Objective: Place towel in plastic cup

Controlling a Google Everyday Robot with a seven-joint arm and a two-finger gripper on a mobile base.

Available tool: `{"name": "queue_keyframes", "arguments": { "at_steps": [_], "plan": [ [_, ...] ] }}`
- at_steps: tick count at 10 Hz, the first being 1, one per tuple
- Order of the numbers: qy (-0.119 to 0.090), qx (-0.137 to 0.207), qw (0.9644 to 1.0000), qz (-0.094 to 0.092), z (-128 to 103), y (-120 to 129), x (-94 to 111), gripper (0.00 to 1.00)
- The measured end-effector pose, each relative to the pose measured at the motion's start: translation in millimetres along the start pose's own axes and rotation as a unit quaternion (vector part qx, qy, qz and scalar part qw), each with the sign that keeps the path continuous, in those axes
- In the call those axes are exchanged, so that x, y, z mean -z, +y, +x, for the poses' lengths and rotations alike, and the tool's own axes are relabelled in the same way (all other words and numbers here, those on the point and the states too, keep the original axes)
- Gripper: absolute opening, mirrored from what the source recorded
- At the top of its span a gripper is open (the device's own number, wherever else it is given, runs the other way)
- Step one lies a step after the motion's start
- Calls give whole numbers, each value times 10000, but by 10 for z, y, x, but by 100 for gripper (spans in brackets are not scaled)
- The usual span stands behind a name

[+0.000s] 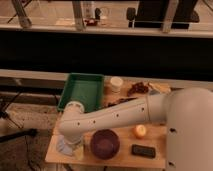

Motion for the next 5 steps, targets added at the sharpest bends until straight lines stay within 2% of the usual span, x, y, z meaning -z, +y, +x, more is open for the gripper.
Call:
{"name": "queue_keyframes", "arguments": {
  "at_steps": [2,5],
  "plan": [
    [-53,68,10000,-22,-24,-48,-98,80],
    [-85,71,9999,-83,61,-88,-263,80]
  ]
}}
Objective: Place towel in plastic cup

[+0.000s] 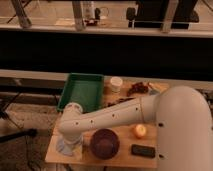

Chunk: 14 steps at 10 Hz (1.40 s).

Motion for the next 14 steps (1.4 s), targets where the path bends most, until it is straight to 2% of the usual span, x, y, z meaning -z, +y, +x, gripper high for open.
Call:
{"name": "queue_keyframes", "arguments": {
  "at_steps": [3,6,9,12,14],
  "plan": [
    [-20,-44,10000,-72,117,8,-130,80],
    [-66,-17,10000,-51,124,-27,-159,78],
    [-109,31,9999,-4,91,-62,-164,61],
    [-154,48,9999,-12,77,-59,-202,59],
    [-166,63,9998,-10,78,-51,-213,47]
  ]
}}
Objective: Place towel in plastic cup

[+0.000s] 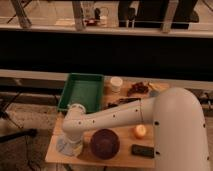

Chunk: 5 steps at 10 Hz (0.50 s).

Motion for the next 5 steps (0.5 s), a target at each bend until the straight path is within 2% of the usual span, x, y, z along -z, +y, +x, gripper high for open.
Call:
{"name": "queue_keyframes", "arguments": {
  "at_steps": [1,3,5],
  "plan": [
    [-6,17,10000,6,-6,7,-3,45],
    [-12,19,10000,28,2,27,5,31],
    [-18,26,9999,117,-4,33,71,9]
  ]
}}
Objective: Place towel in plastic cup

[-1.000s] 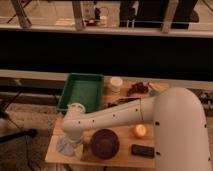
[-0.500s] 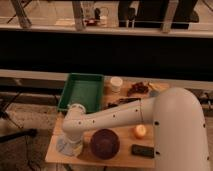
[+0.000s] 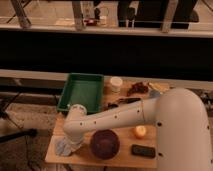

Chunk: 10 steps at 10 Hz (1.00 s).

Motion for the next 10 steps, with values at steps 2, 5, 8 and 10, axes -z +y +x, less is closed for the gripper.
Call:
{"name": "queue_keyframes", "arguments": {
  "at_steps": [2,5,8,10],
  "plan": [
    [-16,-13,9999,117,-25,-20,147,3],
    [52,29,9997,227,-138,-87,617,3],
    [209,-77,9991,348,-215,-176,1323,3],
    [380,-248,9981,422,-106,-232,1660,3]
  ]
}}
